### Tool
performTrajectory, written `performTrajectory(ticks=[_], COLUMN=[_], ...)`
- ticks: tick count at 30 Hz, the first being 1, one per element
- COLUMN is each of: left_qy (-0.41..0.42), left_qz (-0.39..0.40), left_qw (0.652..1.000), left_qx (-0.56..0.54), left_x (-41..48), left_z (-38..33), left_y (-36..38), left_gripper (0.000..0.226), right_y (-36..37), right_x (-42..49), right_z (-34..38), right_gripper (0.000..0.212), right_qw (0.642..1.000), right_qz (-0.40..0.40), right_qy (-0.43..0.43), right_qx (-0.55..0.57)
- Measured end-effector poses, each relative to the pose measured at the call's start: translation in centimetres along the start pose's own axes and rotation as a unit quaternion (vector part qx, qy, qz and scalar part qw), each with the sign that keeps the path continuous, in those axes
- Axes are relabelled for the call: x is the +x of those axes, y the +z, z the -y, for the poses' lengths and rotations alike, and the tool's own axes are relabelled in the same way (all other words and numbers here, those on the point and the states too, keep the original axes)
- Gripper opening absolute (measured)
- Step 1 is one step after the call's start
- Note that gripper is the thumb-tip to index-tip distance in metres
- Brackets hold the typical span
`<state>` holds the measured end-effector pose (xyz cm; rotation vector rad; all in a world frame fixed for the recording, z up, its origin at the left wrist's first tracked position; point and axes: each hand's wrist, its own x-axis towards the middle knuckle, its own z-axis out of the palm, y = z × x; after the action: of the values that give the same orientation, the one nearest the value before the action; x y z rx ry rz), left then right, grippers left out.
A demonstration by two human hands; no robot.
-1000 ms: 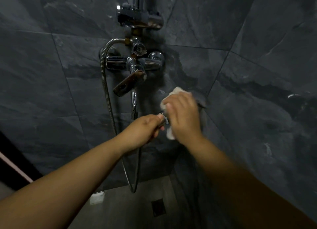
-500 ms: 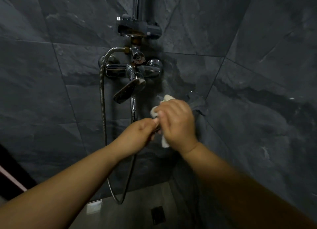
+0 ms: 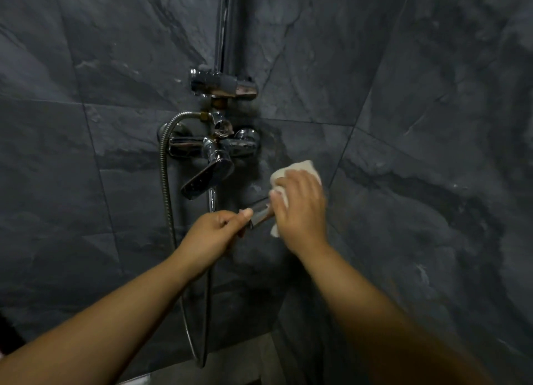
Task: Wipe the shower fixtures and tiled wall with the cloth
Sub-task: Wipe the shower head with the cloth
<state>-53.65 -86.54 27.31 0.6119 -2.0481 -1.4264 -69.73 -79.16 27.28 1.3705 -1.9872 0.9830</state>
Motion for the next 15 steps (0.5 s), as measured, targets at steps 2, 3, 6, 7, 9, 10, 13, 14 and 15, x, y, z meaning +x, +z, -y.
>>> performTrajectory(ticks=[2,3,6,7,9,10,13,14,15], left_qy=[0.014,0.019,0.047,0.057,0.074,0.08,0.089,0.089,0.086], left_qz=[-0.005,-0.005,0.009,0.012,0.018,0.019,0.026,0.027,0.026], left_qw=[1.0,0.999,0.998,0.997,0.995,0.994,0.992,0.993,0.994], left_qx=[0.024,0.03,0.037,0.042,0.063,0.072,0.081,0.076,0.065], left_x=[0.0,-0.1,-0.4,-0.4,-0.1,0.2,0.7,0.6,0.5], left_z=[0.4,0.7,0.8,0.6,0.2,0.0,-0.2,-0.1,0.0], left_y=[-0.3,-0.6,-1.3,-1.5,-1.9,-2.0,-2.3,-2.3,-2.4], left_gripper=[0.044,0.044,0.046,0.046,0.046,0.046,0.047,0.048,0.05], right_y=[0.0,0.1,-0.7,-1.1,-1.5,-1.5,-1.5,-1.6,-2.0], right_x=[-0.1,0.3,3.1,4.0,4.5,4.3,3.0,3.1,3.6], right_z=[-0.1,-1.0,-4.6,-5.4,-4.7,-3.6,-1.1,-1.0,-1.1], right_gripper=[0.045,0.048,0.048,0.047,0.053,0.058,0.055,0.051,0.047], right_qw=[0.999,0.999,0.964,0.933,0.921,0.938,0.986,0.993,0.993], right_qz=[0.046,0.051,0.049,0.048,0.045,0.05,0.049,0.05,0.062], right_qy=[-0.022,0.001,0.232,0.306,0.342,0.311,0.156,0.111,0.096], right_qx=[-0.011,-0.009,0.121,0.181,0.184,0.145,0.006,-0.012,-0.012])
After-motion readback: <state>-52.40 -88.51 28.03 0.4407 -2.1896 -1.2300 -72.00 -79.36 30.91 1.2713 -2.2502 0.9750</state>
